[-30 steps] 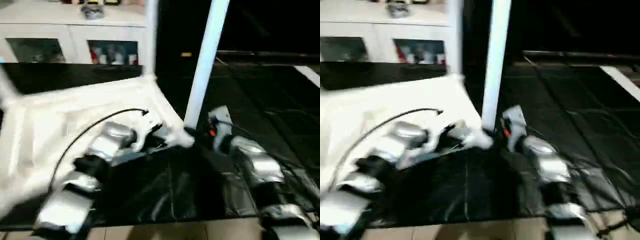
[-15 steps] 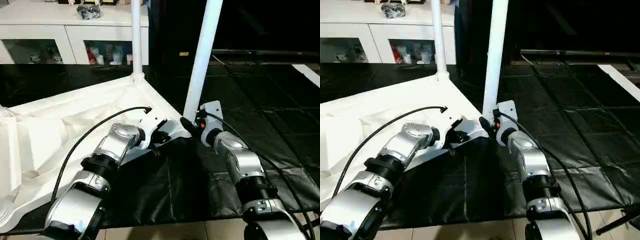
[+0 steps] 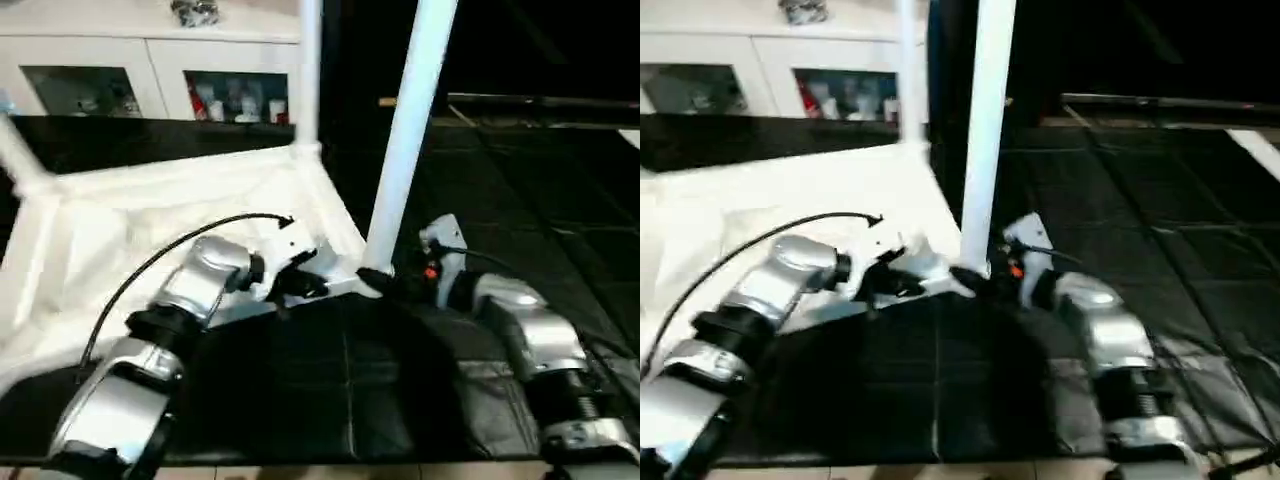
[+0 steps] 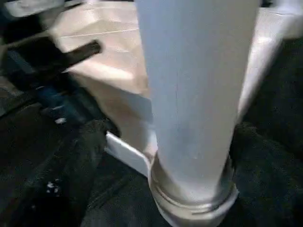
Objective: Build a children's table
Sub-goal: Rotate leg to tighten
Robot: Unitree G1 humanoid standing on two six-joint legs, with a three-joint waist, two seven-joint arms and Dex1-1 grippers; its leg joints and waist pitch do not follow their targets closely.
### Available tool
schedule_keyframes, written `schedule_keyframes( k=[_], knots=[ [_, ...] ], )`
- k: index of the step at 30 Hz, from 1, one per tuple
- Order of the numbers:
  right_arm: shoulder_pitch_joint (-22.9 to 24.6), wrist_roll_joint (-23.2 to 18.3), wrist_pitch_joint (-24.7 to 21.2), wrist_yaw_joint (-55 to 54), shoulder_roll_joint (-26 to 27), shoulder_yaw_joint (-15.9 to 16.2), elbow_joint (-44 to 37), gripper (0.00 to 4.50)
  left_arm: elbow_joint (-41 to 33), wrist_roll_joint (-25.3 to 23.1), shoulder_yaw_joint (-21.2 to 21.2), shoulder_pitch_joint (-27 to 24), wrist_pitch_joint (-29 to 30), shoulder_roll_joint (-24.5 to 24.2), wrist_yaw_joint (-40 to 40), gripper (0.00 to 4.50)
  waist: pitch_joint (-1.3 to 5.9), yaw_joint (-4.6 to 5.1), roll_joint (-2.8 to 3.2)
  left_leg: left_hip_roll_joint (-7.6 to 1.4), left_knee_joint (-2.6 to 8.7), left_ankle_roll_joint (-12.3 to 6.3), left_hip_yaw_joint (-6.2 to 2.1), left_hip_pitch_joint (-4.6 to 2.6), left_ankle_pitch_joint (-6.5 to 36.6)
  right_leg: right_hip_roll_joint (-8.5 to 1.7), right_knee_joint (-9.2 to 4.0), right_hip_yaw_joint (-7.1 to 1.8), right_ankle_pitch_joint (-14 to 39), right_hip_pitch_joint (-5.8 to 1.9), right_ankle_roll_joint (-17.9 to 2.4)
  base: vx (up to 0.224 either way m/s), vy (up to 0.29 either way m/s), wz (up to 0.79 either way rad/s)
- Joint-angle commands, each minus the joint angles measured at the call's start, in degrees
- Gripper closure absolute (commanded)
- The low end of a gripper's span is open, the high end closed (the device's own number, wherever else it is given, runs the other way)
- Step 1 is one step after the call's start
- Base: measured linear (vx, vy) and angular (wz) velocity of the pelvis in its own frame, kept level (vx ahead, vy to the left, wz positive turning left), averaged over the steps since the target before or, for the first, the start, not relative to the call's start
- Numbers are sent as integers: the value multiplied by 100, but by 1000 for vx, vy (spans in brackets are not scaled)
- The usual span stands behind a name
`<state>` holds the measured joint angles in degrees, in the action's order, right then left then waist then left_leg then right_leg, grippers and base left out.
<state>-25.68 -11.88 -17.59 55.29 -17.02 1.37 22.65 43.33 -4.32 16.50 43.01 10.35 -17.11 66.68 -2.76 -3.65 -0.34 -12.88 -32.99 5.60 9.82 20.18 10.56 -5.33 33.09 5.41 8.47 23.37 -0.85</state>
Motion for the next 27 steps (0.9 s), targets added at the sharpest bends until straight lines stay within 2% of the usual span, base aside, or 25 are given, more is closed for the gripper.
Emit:
schedule_keyframes(
  k=[1,4,5,7,9,10,11,16,17,19,22,23,25,27],
  knots=[
    [55,-164,-95,522,-258,135,-172,5,-150,15,209,41,-139,-77,470,450,409,-17,12,-30,342,-478,64,-13,841,-238,-229,-243,582,-372,-1541,0,0,0],
    [32,-216,-146,1238,-654,290,-156,5,-276,122,314,0,-423,-289,1118,450,392,-56,5,-34,336,-466,86,-11,970,-242,-257,-245,849,-371,-1490,0,0,0],
    [13,-219,-123,1502,-790,364,-136,5,-380,192,363,-31,-489,-370,1412,450,383,-83,7,-43,342,-412,84,-19,1075,-255,-275,-243,1092,-364,-1434,0,0,0],
    [-8,-215,-122,1625,-854,406,-123,5,-455,224,400,-47,-466,-411,1563,450,376,-98,4,-44,345,-377,88,-21,1105,-261,-288,-250,1222,-355,-1395,0,0,0],
    [-45,-247,-131,1898,-982,497,-110,5,-543,255,461,-61,-460,-472,1825,450,375,-153,3,-53,347,-329,92,-49,1159,-265,-305,-253,1413,-330,-1353,0,0,0],
    [-66,-228,-89,2043,-1029,564,-106,5,-567,243,503,-64,-516,-494,1917,450,377,-167,5,-53,343,-321,97,-60,1169,-258,-309,-255,1420,-318,-1353,0,0,0],
    [-97,-210,-46,2294,-1090,680,-113,5,-612,212,582,-73,-618,-525,2036,450,377,-179,-17,-62,349,-308,96,-65,1184,-254,-305,-254,1422,-314,-1362,0,0,0],
    [-168,-246,73,2648,-1096,854,-96,5,-659,170,686,-78,-752,-566,2200,450,392,-231,-2,-70,346,-284,82,-43,1098,-256,-264,-255,1276,-323,-1350,0,0,0],
    [-195,-271,71,2708,-1078,875,-61,5,-659,169,689,-80,-765,-566,2217,450,391,-239,-27,-69,344,-283,82,-39,1084,-260,-256,-255,1284,-324,-1350,0,0,0],
    [-261,-295,90,2791,-1012,905,50,38,-676,167,692,-86,-779,-562,2236,450,393,-237,-18,-65,337,-279,83,-33,1080,-260,-251,-256,1283,-319,-1358,0,0,0],
    [-322,-317,71,2873,-942,925,170,38,-720,172,690,-98,-762,-548,2239,450,392,-239,-18,-65,336,-261,78,-24,1093,-266,-249,-257,1303,-326,-1351,0,0,0],
    [-341,-320,78,2909,-935,943,209,71,-728,179,691,-101,-762,-548,2242,450,393,-239,-22,-62,333,-256,79,-24,1088,-262,-250,-255,1307,-323,-1346,0,0,0],
    [-368,-319,96,2956,-928,978,264,80,-743,188,694,-110,-770,-561,2250,450,393,-236,-17,-58,331,-252,82,-25,1117,-262,-260,-253,1366,-322,-1335,0,0,0],
    [-384,-320,110,3002,-922,1001,288,95,-746,189,695,-117,-794,-578,2253,450,391,-241,-43,-60,332,-256,78,-20,1089,-264,-256,-254,1407,-327,-1294,0,0,0]
  ],
)
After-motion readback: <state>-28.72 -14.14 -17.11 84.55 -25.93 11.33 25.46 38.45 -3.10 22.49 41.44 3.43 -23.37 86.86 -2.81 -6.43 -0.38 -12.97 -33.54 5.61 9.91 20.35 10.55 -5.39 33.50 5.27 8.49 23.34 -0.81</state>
